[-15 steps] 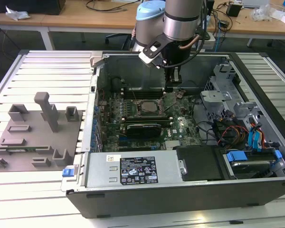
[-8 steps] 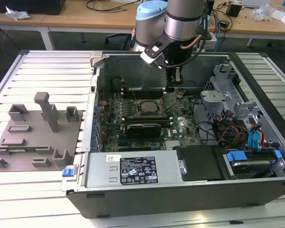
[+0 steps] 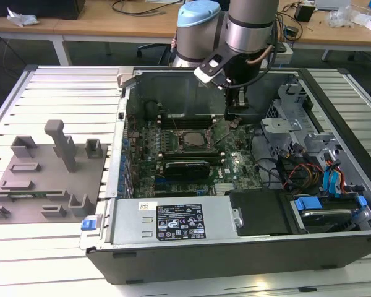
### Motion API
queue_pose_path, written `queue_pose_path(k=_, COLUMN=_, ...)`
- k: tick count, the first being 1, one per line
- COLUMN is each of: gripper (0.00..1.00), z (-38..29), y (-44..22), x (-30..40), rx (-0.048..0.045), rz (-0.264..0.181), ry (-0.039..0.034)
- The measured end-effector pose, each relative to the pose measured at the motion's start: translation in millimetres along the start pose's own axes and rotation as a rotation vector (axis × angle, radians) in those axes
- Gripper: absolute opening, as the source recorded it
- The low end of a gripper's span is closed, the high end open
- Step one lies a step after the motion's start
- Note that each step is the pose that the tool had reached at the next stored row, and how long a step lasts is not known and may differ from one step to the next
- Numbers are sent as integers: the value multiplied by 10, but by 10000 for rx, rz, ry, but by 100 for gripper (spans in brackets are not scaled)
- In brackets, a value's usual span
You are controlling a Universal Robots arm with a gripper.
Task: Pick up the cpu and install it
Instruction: 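Close the cpu cover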
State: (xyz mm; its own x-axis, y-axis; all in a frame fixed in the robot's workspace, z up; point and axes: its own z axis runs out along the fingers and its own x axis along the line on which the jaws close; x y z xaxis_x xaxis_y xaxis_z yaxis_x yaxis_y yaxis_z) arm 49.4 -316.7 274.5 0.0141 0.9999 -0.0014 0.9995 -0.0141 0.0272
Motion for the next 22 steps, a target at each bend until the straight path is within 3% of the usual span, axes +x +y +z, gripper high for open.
queue_pose_path(k=6, gripper=11, z=9, y=190, x=4, rx=12, rz=1, ry=2)
queue_pose_path(k=13, gripper=11, z=9, y=218, x=3, rx=15, rz=1, ry=0)
queue_pose_path(k=18, gripper=11, z=14, y=311, x=4, rx=29, rz=1, ry=0)
queue_pose_path(k=19, gripper=11, z=25, y=385, x=6, rx=44, rz=1, ry=2)
queue_pose_path(k=20, gripper=11, z=173, y=296, x=4, rx=67, rz=0, ry=0)
queue_pose_path(k=21, gripper=11, z=186, y=253, x=5, rx=67, rz=1, ry=2)
queue_pose_path(k=22, gripper=11, z=186, y=112, x=4, rx=66, rz=0, ry=2)
